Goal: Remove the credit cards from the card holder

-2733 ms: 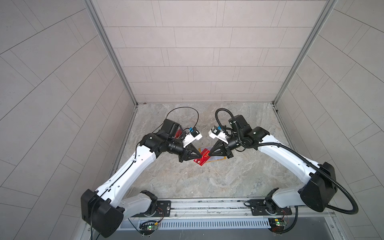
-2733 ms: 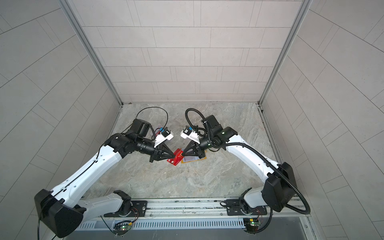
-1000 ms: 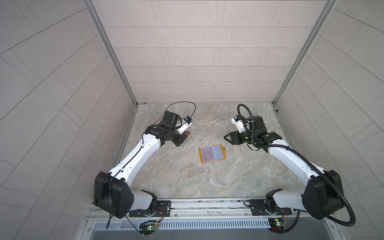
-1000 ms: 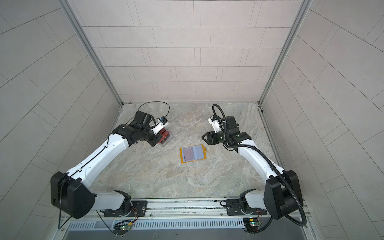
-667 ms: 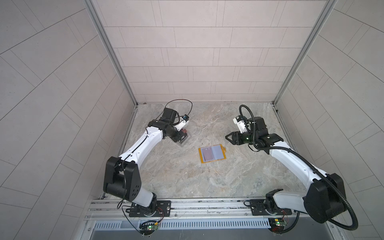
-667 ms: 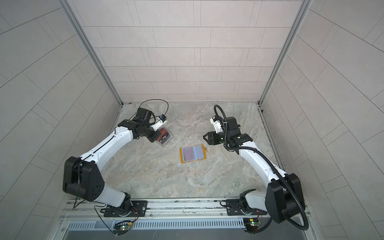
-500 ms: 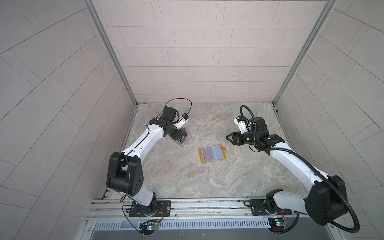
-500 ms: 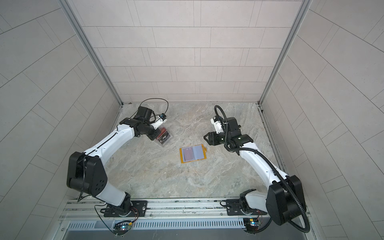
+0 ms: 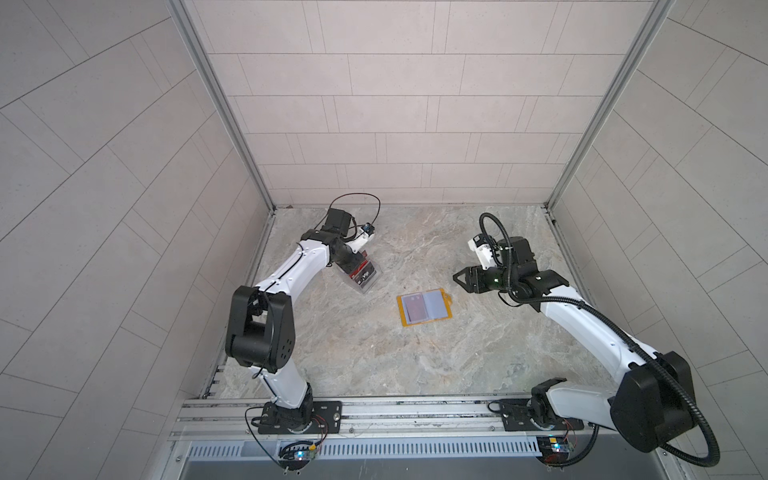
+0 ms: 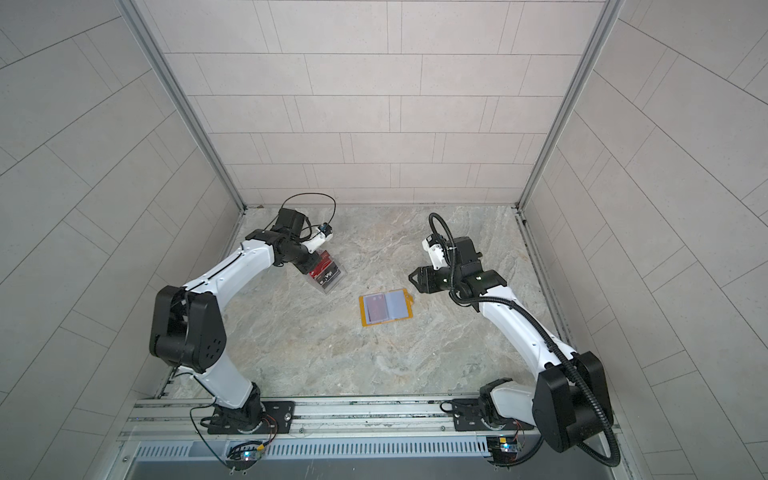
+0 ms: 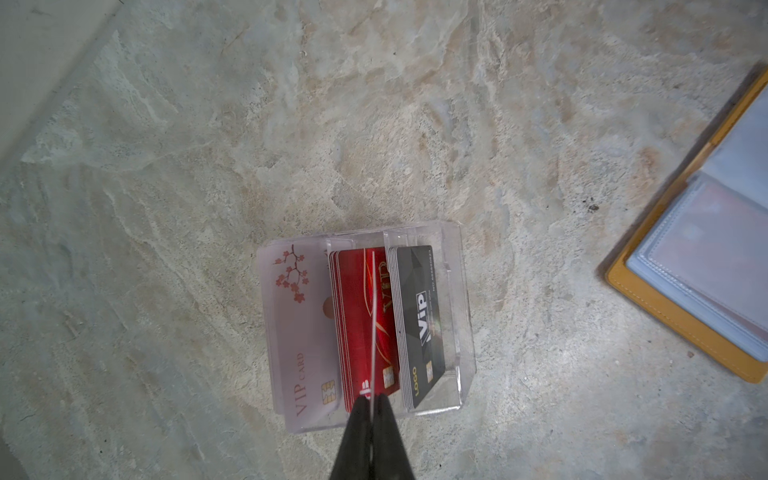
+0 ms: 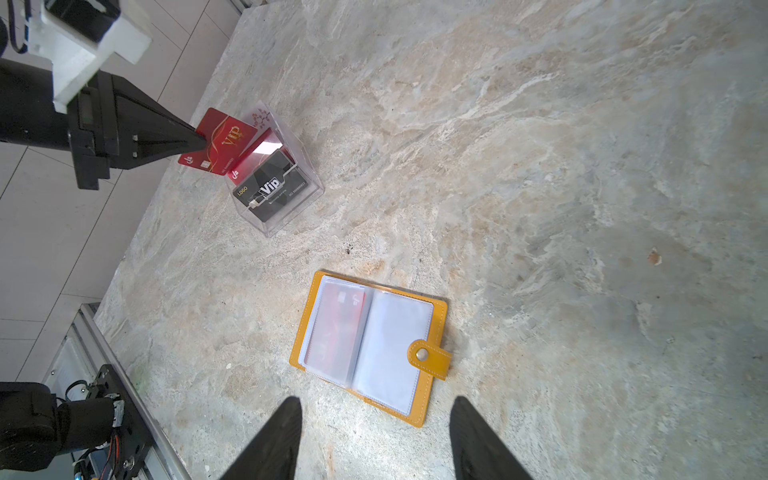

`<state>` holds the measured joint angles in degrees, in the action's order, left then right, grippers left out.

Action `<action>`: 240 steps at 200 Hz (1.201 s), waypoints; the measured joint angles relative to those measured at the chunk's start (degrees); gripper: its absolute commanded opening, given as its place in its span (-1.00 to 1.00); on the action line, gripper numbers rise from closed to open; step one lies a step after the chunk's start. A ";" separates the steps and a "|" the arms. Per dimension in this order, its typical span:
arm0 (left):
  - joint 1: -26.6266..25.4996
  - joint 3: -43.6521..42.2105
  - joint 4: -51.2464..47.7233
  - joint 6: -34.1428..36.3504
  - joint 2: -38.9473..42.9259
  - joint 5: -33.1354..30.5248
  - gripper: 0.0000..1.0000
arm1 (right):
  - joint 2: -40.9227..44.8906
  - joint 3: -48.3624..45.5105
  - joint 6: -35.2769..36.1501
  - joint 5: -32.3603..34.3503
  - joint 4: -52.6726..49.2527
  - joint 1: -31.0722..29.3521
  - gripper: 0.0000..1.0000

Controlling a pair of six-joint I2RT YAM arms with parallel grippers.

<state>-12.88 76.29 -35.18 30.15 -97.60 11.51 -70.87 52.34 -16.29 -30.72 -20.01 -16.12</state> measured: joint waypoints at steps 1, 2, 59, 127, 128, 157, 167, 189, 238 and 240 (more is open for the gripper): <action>0.00 0.00 0.00 0.00 -0.02 0.02 -1.00 | 0.02 0.00 0.02 0.00 -0.02 0.00 0.20; 0.00 0.00 0.00 0.02 -0.07 0.02 -1.00 | 0.07 0.00 0.02 0.02 -0.02 0.00 0.19; 0.02 1.27 -0.28 0.35 -2.40 0.02 -1.00 | 0.39 -0.44 0.70 0.31 -0.15 0.00 0.19; 0.50 1.60 -0.72 0.33 -4.04 0.66 -1.00 | 0.83 -1.25 0.90 0.87 -0.39 0.00 0.20; 0.50 1.60 -0.74 0.33 -4.09 0.66 -1.00 | 0.85 -1.25 0.90 0.90 -0.39 0.00 0.19; 0.63 2.49 -1.49 0.33 -5.09 0.87 -1.00 | 0.92 -1.25 0.96 1.25 -0.39 0.00 0.20; 0.66 2.54 -1.64 0.33 -5.33 0.87 -0.99 | 0.92 -1.25 1.01 1.27 -0.39 0.00 0.19; 0.68 2.54 -1.81 0.33 -5.90 0.90 -0.98 | 0.92 -1.25 1.05 1.31 -0.39 0.00 0.19; 0.94 2.56 -1.90 0.33 -6.36 1.11 -0.91 | 0.92 -1.25 1.09 1.38 -0.39 0.00 0.20; 0.94 2.56 -1.90 0.31 -6.36 1.11 -0.91 | 0.92 -1.25 1.09 1.38 -0.37 0.00 0.20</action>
<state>-11.94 78.85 -37.08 30.46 -103.96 12.62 -69.95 51.09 -15.20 -29.34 -20.38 -16.12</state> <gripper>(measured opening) 0.049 0.598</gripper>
